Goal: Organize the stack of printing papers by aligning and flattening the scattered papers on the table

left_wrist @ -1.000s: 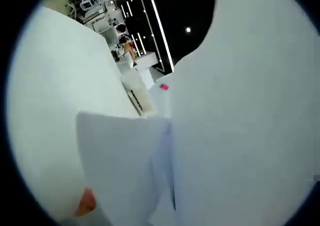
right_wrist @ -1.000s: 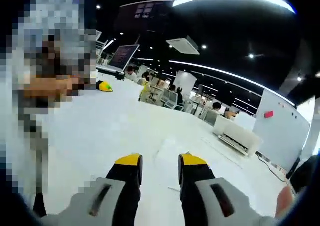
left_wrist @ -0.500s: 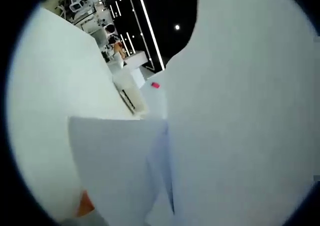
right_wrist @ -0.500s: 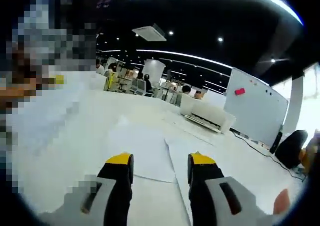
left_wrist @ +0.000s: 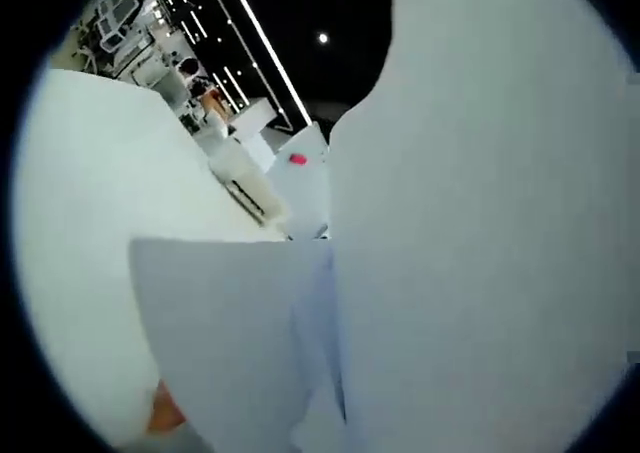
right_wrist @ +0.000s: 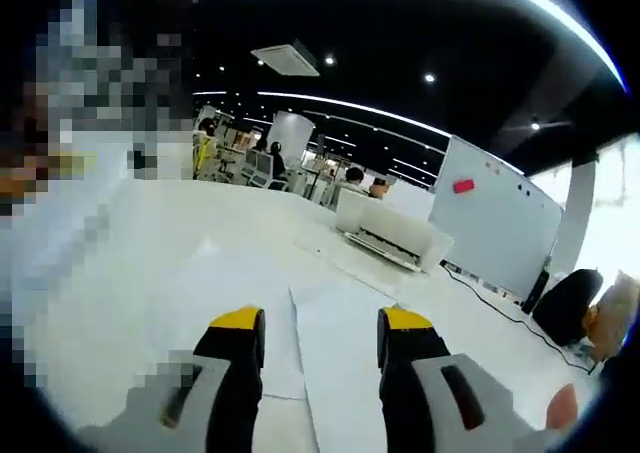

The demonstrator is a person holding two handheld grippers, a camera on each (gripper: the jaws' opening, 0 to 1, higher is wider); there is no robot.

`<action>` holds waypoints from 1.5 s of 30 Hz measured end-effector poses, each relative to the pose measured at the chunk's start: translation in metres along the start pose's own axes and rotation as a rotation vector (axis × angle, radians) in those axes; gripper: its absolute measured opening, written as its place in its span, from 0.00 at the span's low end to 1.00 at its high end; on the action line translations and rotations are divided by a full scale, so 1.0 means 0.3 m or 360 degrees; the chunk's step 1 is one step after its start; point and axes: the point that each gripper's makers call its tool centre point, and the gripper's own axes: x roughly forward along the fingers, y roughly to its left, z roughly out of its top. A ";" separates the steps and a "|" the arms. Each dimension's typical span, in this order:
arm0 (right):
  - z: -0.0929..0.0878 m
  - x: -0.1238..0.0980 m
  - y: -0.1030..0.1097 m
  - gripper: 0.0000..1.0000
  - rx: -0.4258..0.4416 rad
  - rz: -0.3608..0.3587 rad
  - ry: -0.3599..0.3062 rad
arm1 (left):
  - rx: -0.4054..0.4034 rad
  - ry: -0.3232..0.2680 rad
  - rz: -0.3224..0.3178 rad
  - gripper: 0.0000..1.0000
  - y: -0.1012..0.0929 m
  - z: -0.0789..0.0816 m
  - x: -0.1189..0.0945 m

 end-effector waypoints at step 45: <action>-0.159 0.325 0.005 0.49 0.0182 0.0085 0.0194 | 0.0902 0.0150 0.0240 0.06 -0.161 0.190 0.244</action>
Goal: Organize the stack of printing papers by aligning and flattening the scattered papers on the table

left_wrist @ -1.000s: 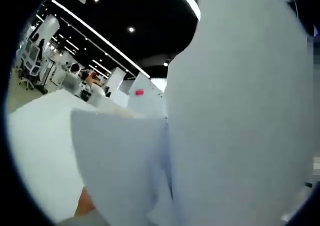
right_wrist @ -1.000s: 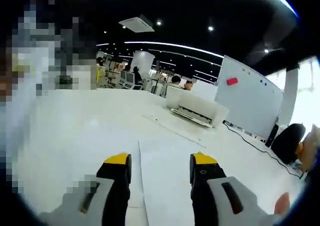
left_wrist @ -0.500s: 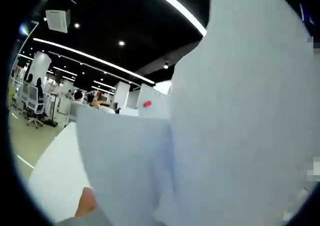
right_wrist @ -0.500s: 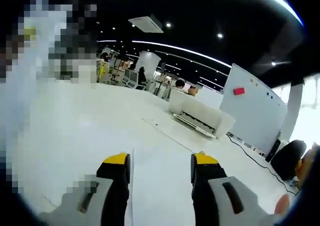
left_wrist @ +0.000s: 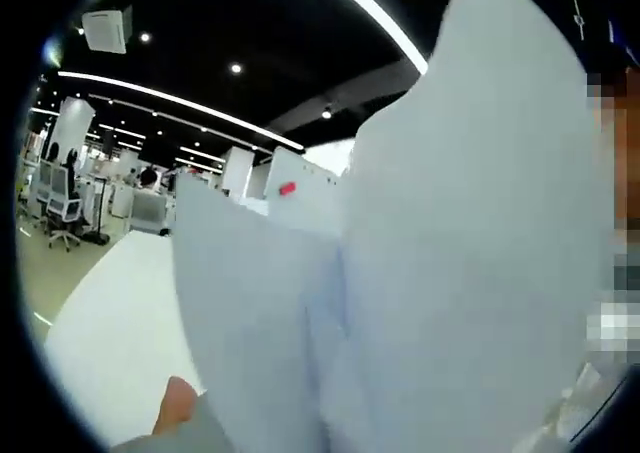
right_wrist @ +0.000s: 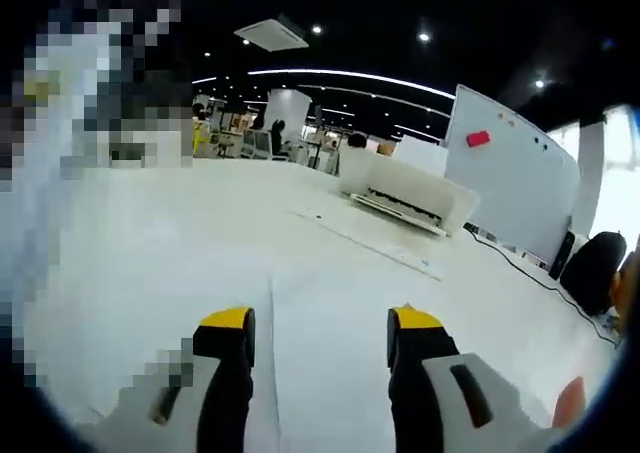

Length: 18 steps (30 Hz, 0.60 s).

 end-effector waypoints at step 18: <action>-0.063 0.033 0.005 0.46 0.0331 0.0048 0.0047 | -0.0042 0.0007 -0.0011 0.06 0.015 -0.024 0.013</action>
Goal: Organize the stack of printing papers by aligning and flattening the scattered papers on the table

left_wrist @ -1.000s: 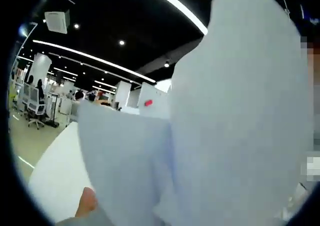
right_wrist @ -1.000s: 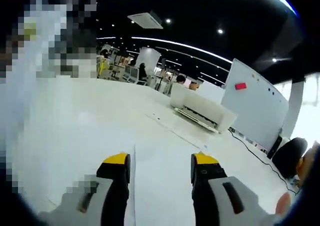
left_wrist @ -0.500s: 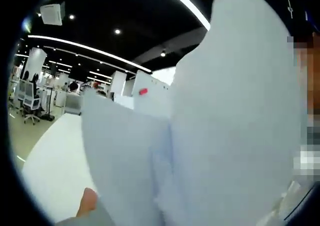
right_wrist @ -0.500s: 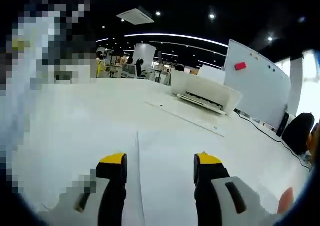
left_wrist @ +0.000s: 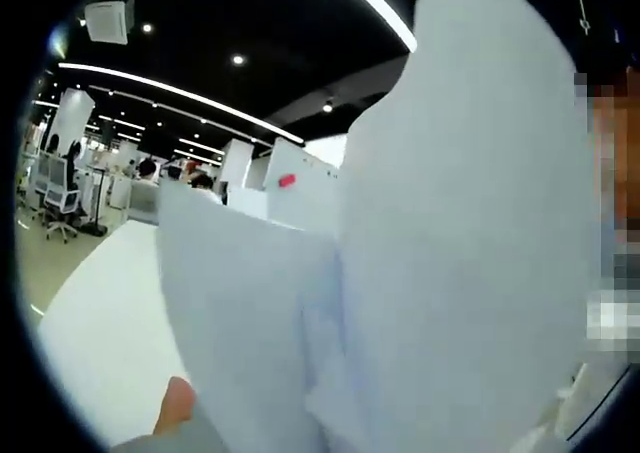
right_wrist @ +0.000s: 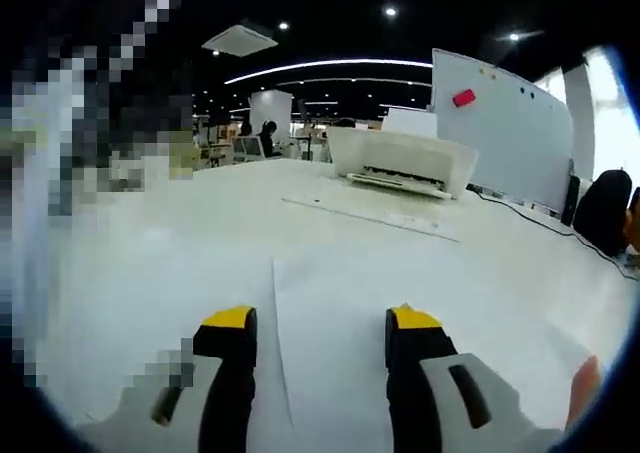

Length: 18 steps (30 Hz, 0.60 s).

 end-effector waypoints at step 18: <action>-0.010 0.005 -0.010 0.31 0.0075 0.0027 -0.0002 | 0.0013 0.0033 -0.0011 0.06 -0.019 -0.021 0.017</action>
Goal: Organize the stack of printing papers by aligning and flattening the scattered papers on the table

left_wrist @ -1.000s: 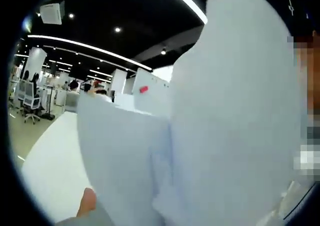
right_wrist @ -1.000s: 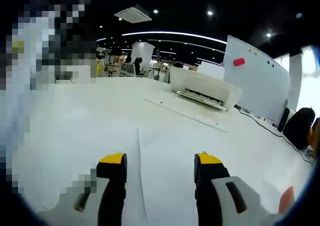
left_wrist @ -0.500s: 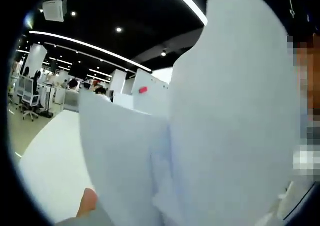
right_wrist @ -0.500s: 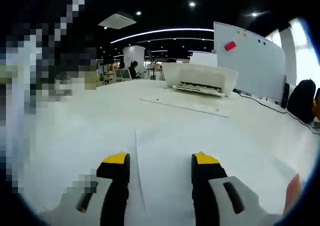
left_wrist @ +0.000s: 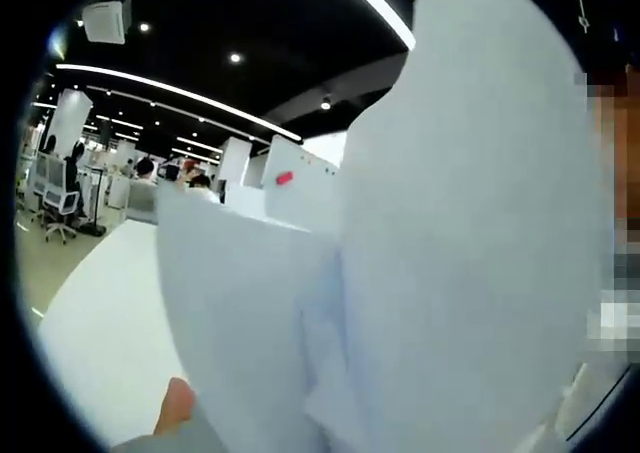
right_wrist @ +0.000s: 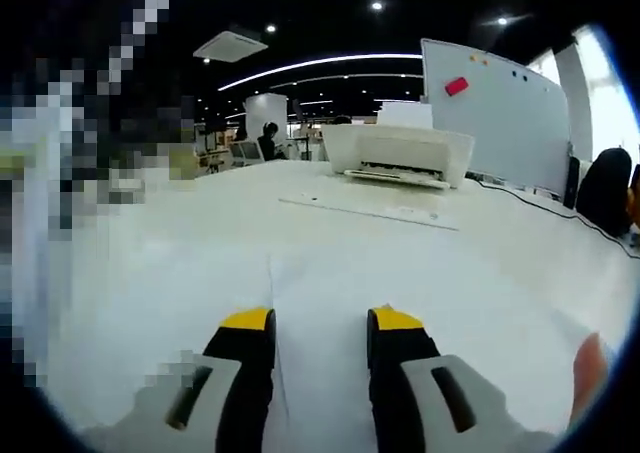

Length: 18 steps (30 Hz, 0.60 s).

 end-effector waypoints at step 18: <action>0.002 0.000 0.044 0.00 -0.0126 0.0032 0.0023 | -0.0007 0.0008 -0.0021 0.06 -0.012 -0.007 -0.002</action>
